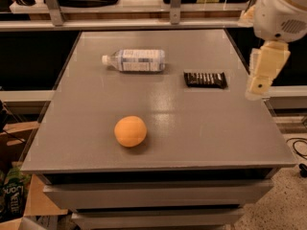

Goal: Move rxbar chocolate near orange

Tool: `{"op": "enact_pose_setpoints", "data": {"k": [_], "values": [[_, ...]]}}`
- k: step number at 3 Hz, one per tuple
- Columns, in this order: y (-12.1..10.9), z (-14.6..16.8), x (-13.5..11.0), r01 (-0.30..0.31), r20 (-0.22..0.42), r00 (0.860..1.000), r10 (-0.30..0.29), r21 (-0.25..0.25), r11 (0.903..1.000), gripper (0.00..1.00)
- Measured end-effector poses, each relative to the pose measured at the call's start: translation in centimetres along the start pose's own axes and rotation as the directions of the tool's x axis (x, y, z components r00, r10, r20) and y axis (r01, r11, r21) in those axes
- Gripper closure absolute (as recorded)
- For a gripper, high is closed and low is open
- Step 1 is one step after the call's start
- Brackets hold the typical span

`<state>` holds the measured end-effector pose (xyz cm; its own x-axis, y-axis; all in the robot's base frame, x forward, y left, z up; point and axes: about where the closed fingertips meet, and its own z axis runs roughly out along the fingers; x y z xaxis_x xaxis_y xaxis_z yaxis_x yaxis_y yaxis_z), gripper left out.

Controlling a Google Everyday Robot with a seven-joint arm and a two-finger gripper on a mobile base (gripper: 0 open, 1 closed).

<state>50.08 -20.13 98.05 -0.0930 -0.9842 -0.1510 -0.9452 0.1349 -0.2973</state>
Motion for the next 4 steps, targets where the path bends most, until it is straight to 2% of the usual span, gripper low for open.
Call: {"op": "enact_pose_setpoints", "data": {"k": [1, 2, 4], "values": [[-3.0, 1.8, -1.6, 0.082, -0.016, 0.997, -0.082, -0.009, 0.9966, 0.0], [-5.4, 5.0, -3.4, 0.144, -0.063, 0.987, -0.145, -0.014, 0.9894, 0.0], [-6.3, 7.1, -4.0, 0.181, -0.058, 0.982, -0.181, -0.008, 0.9835, 0.0]]}}
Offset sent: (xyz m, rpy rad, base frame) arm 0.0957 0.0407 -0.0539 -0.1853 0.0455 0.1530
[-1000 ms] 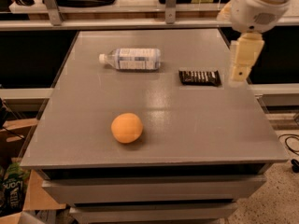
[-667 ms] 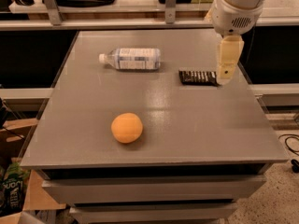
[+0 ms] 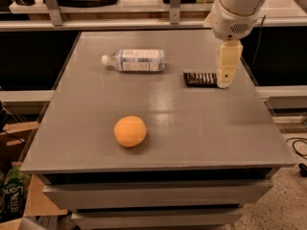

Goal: Move rxbar chocolate near orange

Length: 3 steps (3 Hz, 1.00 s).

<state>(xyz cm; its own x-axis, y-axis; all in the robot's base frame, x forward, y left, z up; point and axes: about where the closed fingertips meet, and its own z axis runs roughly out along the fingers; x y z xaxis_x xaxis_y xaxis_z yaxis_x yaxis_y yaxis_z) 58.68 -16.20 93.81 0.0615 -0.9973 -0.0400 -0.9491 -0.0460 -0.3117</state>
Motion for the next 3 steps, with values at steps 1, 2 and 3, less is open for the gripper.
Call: {"op": "enact_pose_setpoints", "data": {"k": [1, 2, 3], "values": [[-0.9, 2.5, 0.3, 0.006, 0.036, 0.999, -0.004, -0.035, 0.9994, 0.0], [-1.6, 5.5, 0.4, 0.014, 0.077, 0.997, -0.007, -0.097, 0.9952, 0.0], [-1.7, 8.0, 0.6, 0.01, 0.092, 0.996, 0.004, -0.152, 0.9883, 0.0]]}}
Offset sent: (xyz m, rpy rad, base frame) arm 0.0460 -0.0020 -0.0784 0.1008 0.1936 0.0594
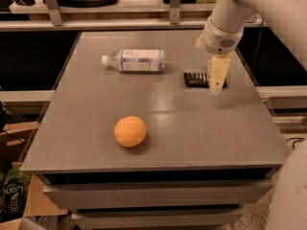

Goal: Move rxbar chocolate near orange

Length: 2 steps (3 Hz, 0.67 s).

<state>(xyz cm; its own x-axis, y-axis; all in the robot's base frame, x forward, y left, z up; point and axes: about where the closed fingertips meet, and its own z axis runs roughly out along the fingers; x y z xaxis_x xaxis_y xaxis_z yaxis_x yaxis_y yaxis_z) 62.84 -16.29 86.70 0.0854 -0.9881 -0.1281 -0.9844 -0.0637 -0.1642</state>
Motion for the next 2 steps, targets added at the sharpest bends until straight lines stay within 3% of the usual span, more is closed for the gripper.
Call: {"op": "enact_pose_setpoints", "data": {"k": [1, 2], "values": [[-0.4, 2.7, 0.3, -0.013, 0.001, 1.0, 0.013, -0.055, 0.9984, 0.0], [-0.7, 4.7, 0.2, -0.018, -0.005, 1.0, 0.017, -0.091, 0.9957, 0.16]]}}
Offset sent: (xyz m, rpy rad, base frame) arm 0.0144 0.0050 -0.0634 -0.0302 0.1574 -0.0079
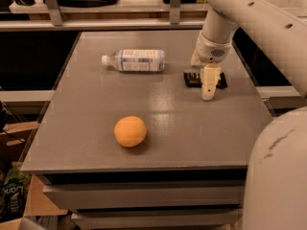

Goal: Move rxbar chocolate near orange

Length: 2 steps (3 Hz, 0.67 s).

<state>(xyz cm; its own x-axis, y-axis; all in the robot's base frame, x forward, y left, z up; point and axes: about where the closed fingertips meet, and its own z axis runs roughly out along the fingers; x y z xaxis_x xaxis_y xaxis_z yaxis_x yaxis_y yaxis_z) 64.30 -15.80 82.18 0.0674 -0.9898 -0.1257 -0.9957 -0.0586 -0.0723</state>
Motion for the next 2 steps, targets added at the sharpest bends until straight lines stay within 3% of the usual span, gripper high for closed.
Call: {"op": "enact_pose_setpoints", "data": {"k": [2], "values": [[-0.26, -0.24, -0.23, -0.002, -0.003, 1.0, 0.002, -0.013, 0.9999, 0.64]]}}
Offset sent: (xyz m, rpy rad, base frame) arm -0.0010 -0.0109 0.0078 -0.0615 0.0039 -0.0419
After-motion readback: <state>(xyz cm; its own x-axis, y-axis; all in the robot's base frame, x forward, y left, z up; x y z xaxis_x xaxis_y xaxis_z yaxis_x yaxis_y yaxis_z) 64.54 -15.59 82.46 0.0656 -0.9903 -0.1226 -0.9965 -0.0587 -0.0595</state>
